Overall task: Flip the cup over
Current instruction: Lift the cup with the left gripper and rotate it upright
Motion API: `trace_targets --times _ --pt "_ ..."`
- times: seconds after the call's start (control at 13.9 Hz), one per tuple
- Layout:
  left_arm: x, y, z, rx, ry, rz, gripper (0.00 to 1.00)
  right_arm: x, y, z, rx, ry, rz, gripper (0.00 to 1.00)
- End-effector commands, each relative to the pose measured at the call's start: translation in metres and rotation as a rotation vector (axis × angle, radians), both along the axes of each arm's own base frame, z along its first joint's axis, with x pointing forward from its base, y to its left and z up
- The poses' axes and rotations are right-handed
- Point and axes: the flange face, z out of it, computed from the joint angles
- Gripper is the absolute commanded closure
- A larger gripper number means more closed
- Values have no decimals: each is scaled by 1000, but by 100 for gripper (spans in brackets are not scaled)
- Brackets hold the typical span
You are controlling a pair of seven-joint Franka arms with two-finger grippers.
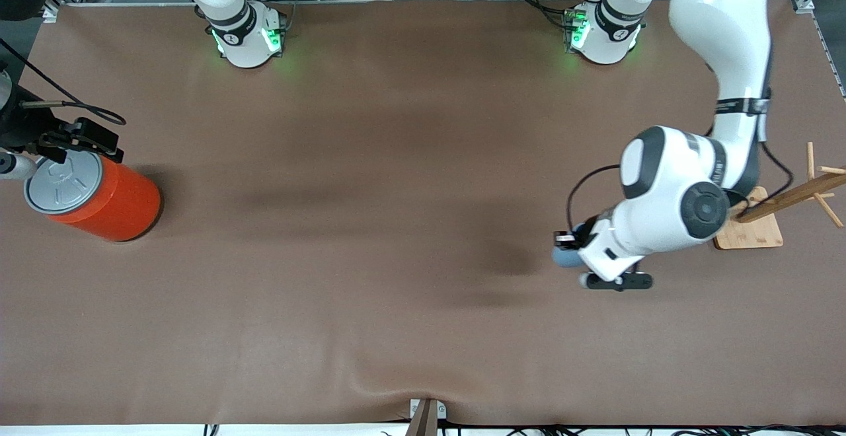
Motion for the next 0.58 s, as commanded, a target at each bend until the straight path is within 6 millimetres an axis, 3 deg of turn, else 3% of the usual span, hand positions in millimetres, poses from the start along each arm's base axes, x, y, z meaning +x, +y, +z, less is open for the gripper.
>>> trace_targets --times 0.0,0.29,0.5 --pt "-4 59 16 39 26 46 100 1 2 3 5 -4 -2 0" --pt "-5 146 -1 63 54 55 100 1 2 3 5 -6 -2 0" --pt "-13 179 -29 65 60 94 100 2 3 4 3 -10 0 0"
